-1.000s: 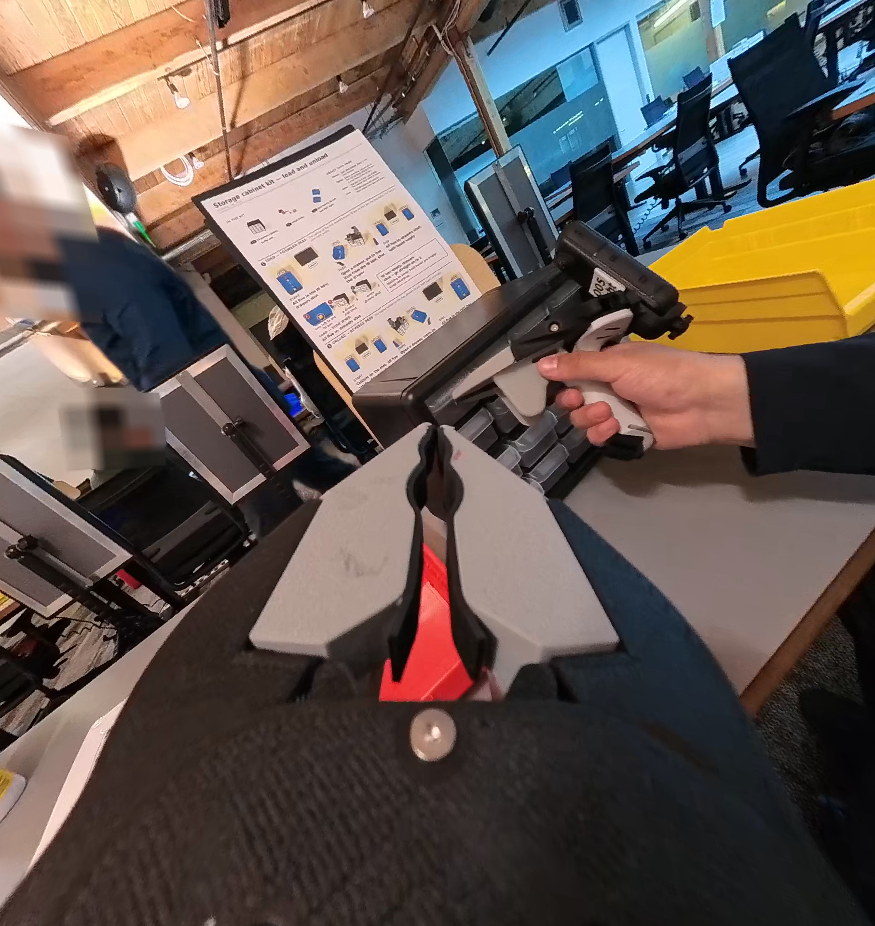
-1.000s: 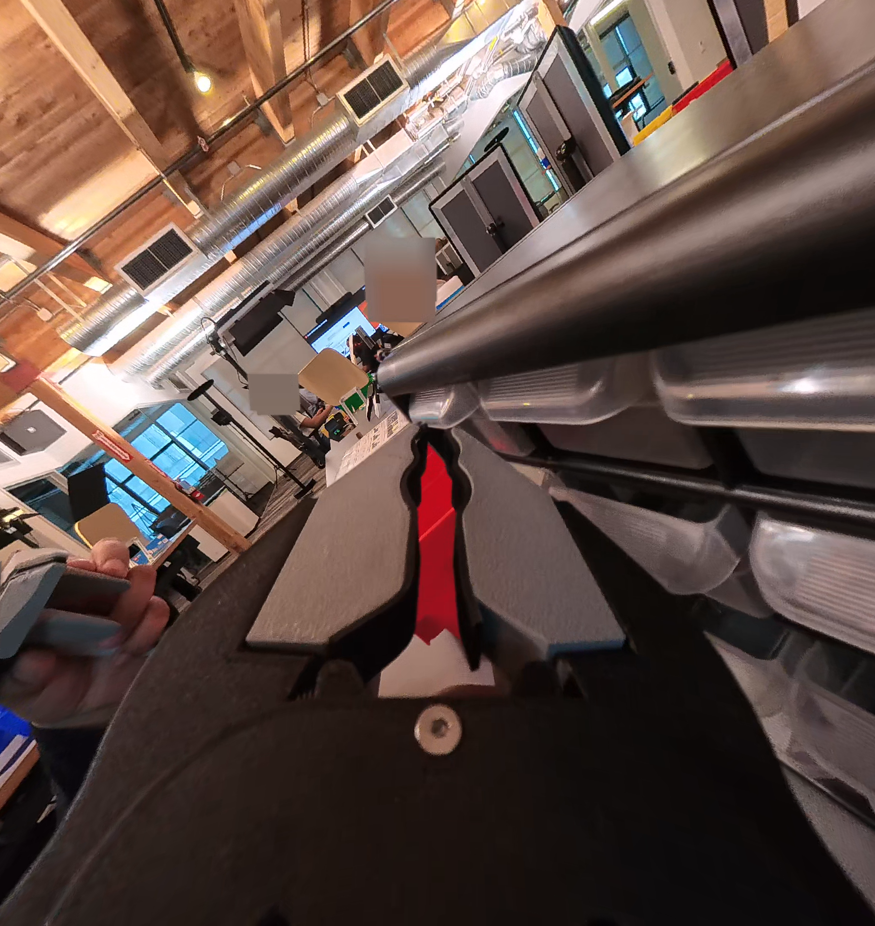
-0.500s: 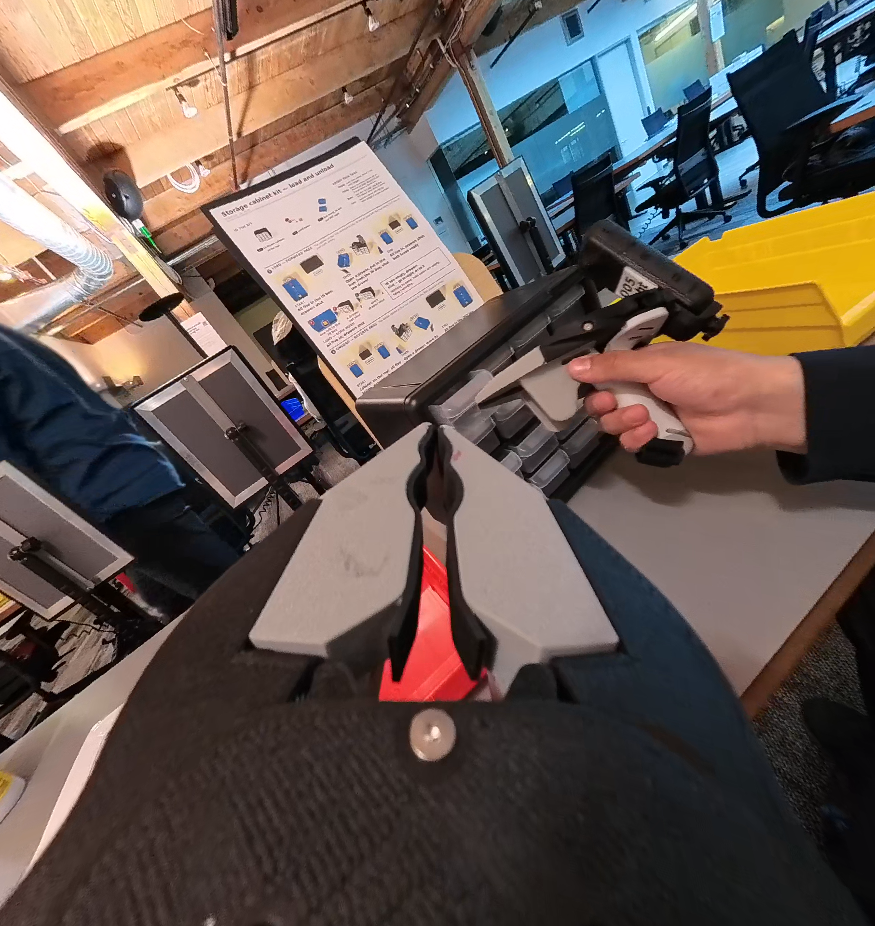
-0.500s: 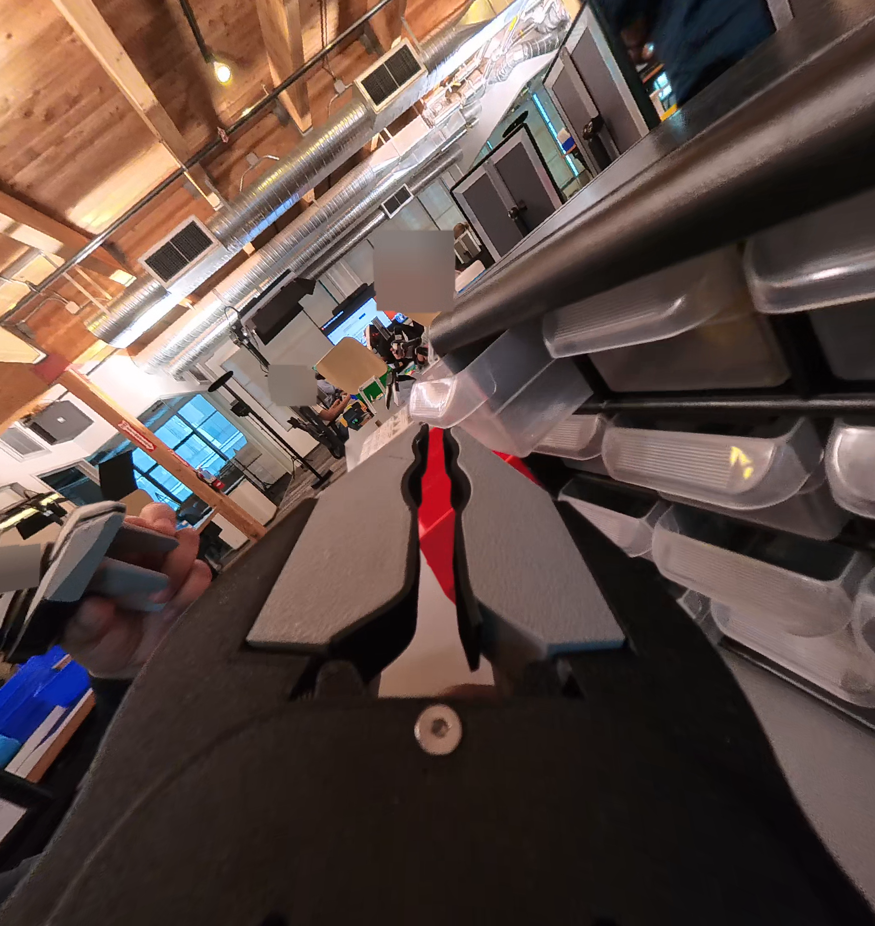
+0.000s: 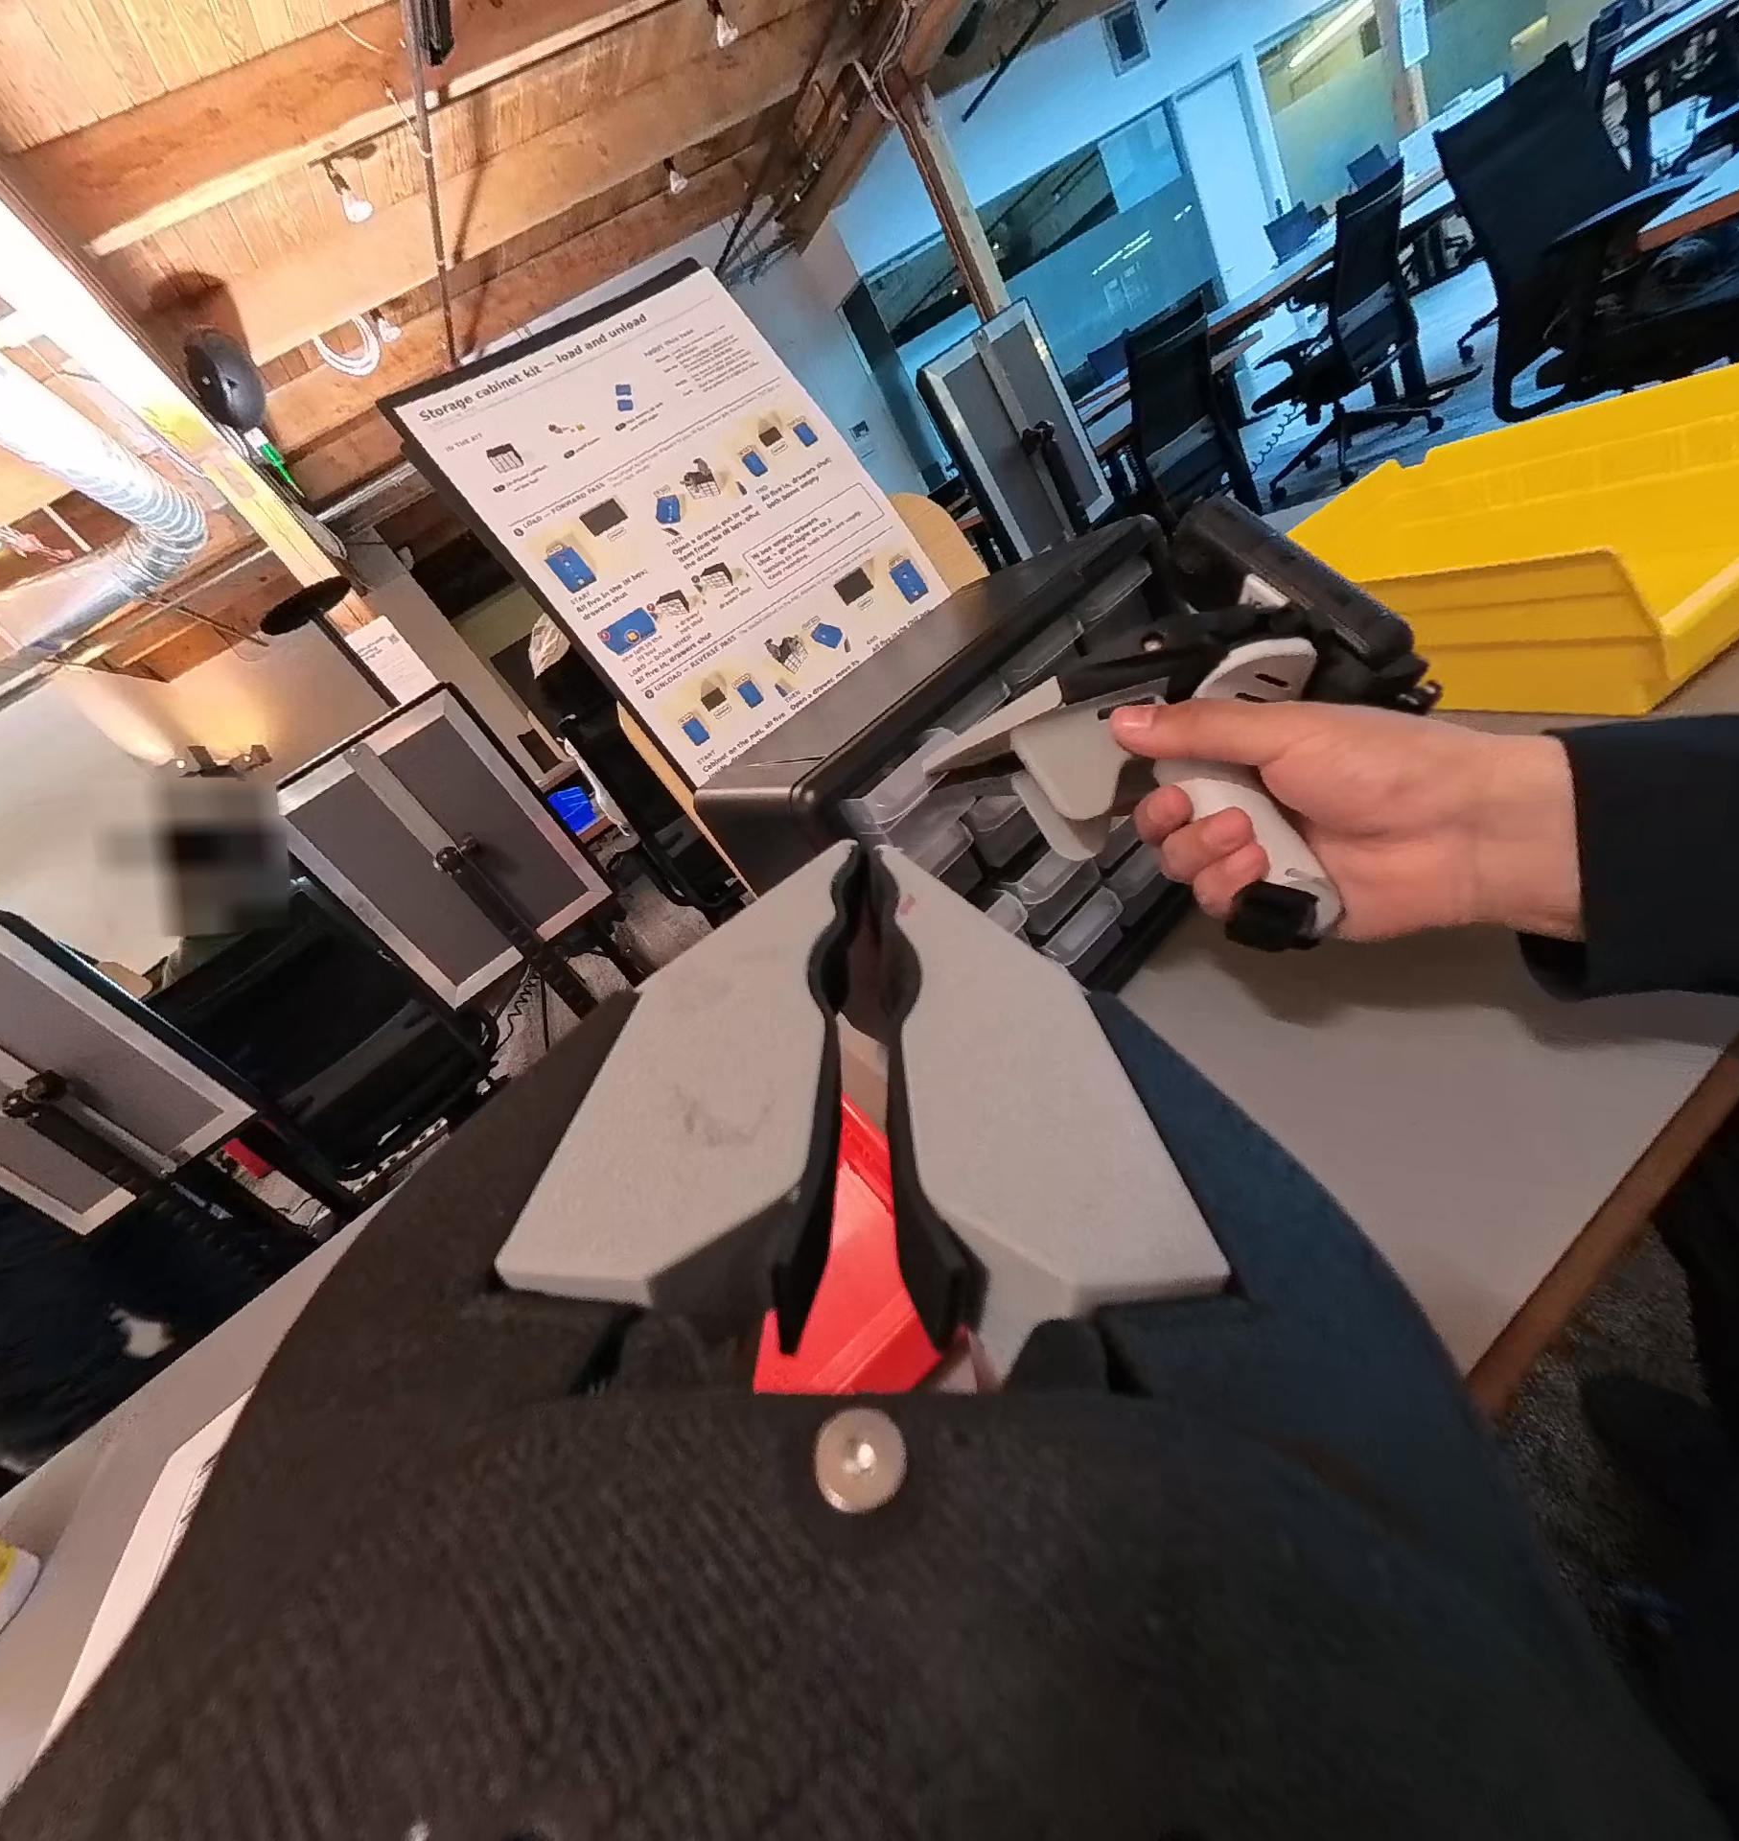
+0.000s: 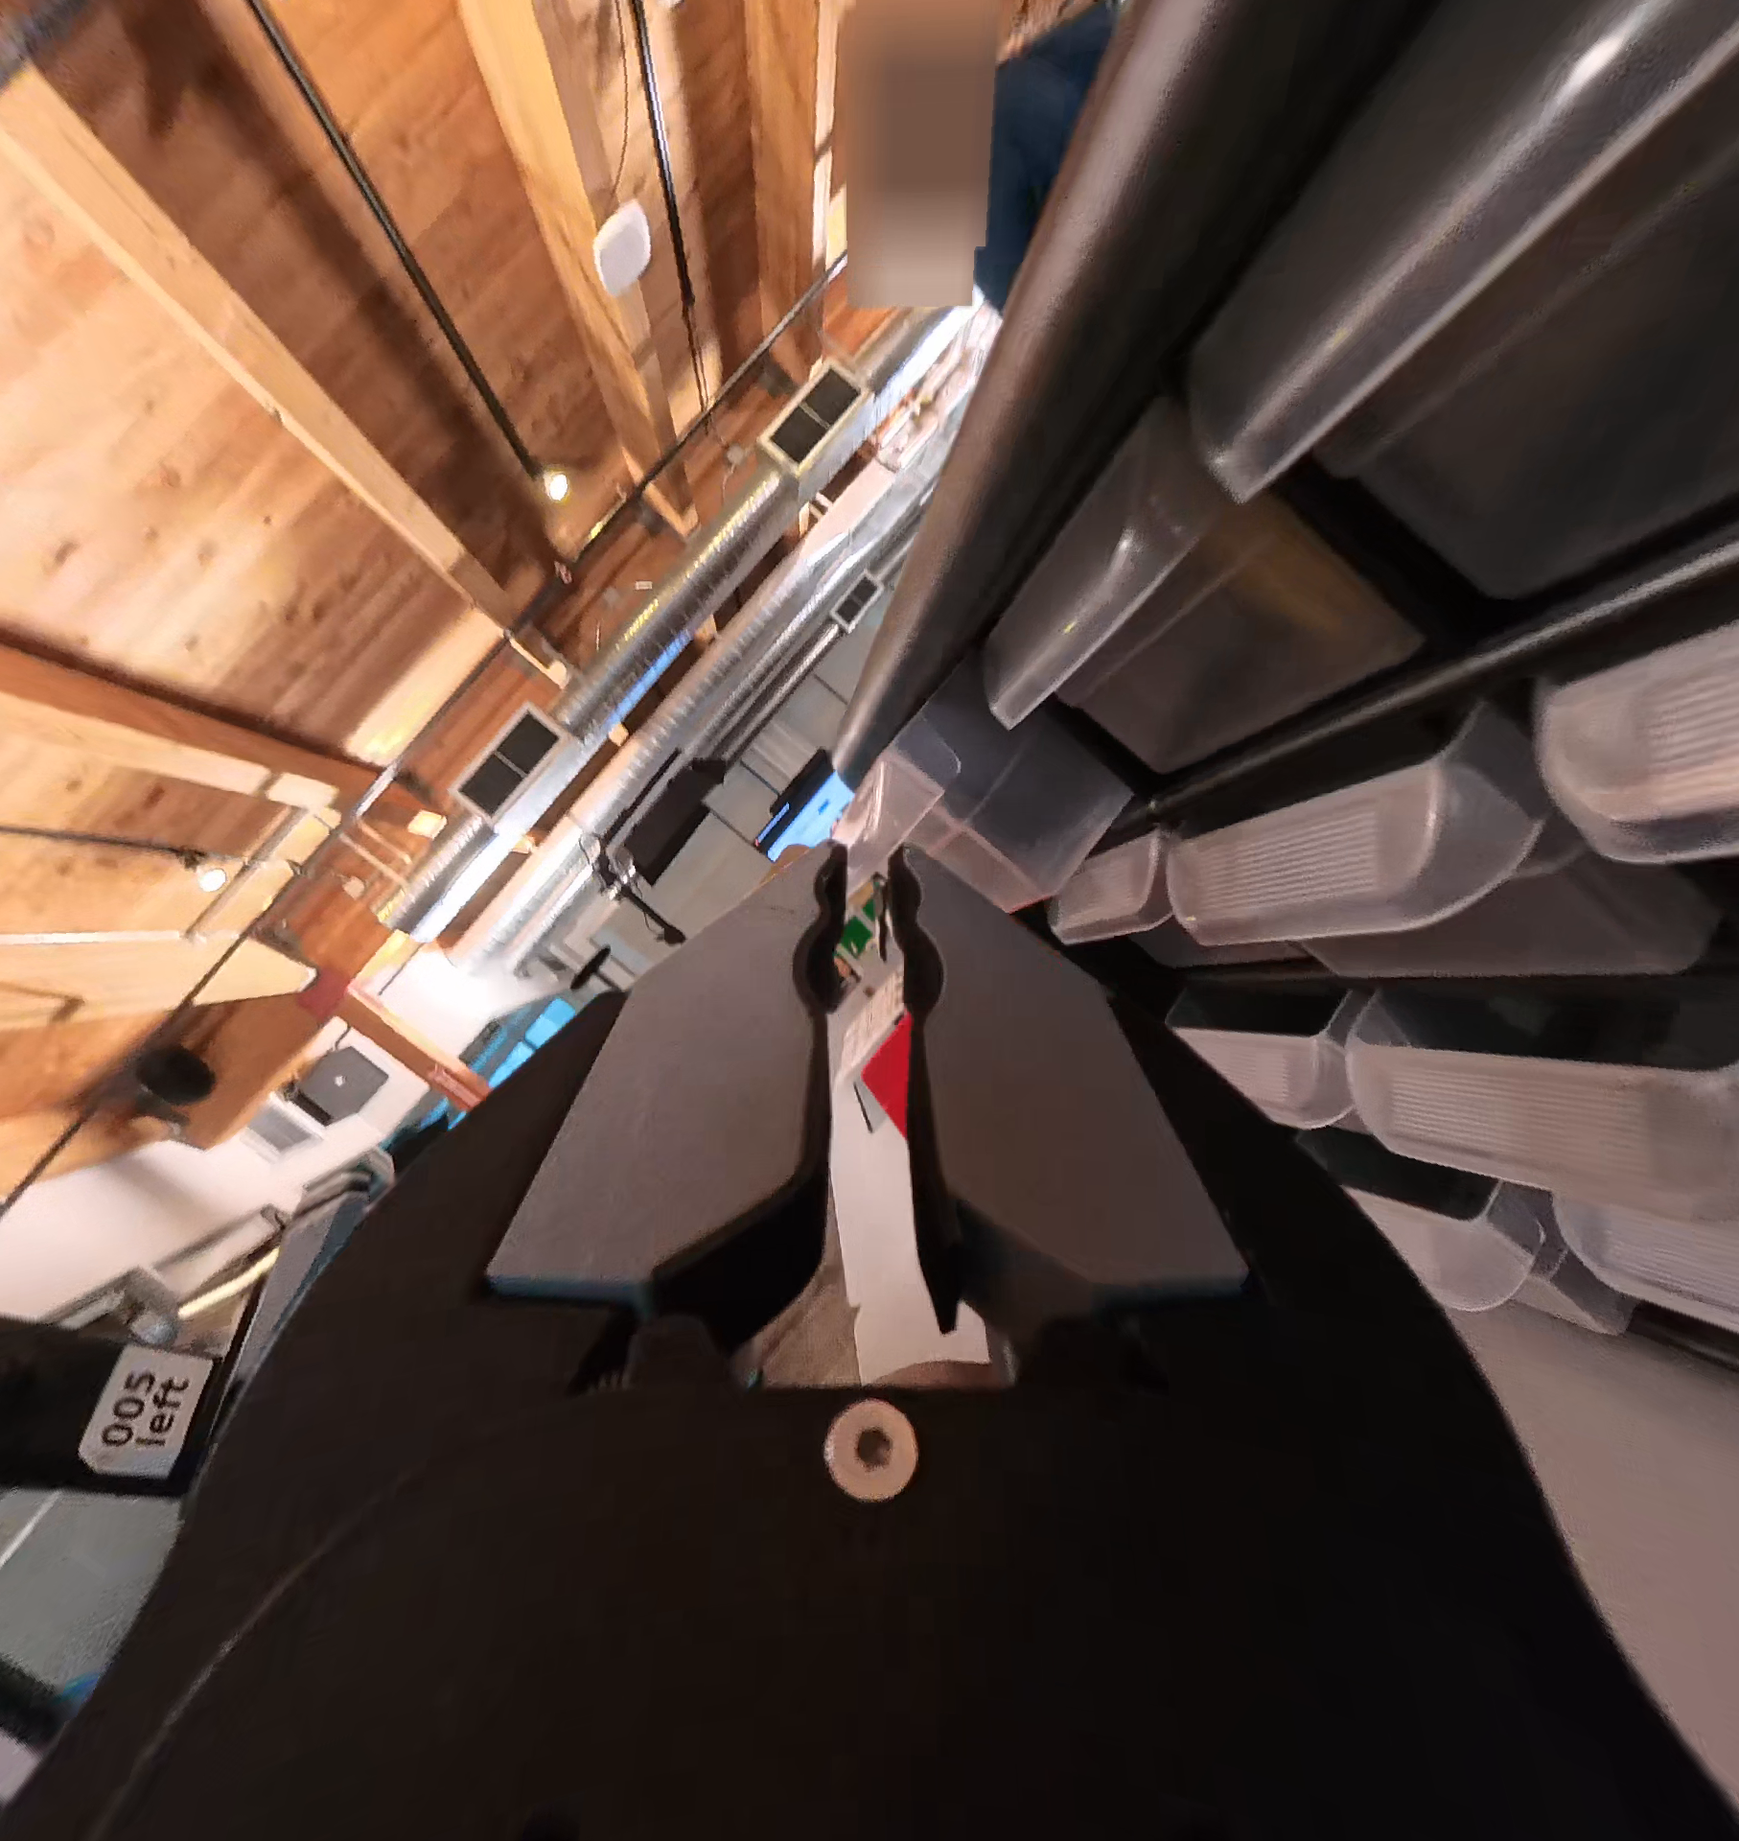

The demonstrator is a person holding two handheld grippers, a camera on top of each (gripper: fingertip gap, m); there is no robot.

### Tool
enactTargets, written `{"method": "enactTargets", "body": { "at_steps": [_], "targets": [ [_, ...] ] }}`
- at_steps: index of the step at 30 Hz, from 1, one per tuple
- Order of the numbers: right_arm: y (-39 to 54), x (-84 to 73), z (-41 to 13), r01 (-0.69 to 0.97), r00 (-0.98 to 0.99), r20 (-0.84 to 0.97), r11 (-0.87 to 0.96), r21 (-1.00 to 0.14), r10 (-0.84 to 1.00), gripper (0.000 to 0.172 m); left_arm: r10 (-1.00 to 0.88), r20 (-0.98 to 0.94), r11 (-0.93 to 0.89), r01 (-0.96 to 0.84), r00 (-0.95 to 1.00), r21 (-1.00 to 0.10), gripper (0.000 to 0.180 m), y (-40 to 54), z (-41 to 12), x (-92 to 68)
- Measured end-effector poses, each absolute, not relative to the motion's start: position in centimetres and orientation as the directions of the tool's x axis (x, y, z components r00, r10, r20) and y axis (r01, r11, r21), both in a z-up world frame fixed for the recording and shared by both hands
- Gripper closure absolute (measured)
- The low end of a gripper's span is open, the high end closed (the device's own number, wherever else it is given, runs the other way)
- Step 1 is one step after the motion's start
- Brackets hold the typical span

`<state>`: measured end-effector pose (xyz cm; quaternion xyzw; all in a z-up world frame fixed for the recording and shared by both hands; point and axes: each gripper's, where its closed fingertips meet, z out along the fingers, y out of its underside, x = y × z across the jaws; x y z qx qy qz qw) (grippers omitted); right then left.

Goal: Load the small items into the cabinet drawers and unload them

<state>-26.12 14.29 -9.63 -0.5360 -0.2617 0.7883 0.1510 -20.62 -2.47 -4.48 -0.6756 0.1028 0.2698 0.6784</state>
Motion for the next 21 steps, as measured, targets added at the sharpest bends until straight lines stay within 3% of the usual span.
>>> {"method": "enactTargets", "body": {
  "at_steps": [21],
  "targets": [
    [11.4, -22.1, -9.7, 0.022, -0.404, -0.718, -0.778, -0.627, 0.567, 0.168, 0.229, -0.505, -0.055, -0.507, 0.832, -0.86, 0.18, -2.8, -4.3, -20.5]
  ]
}}
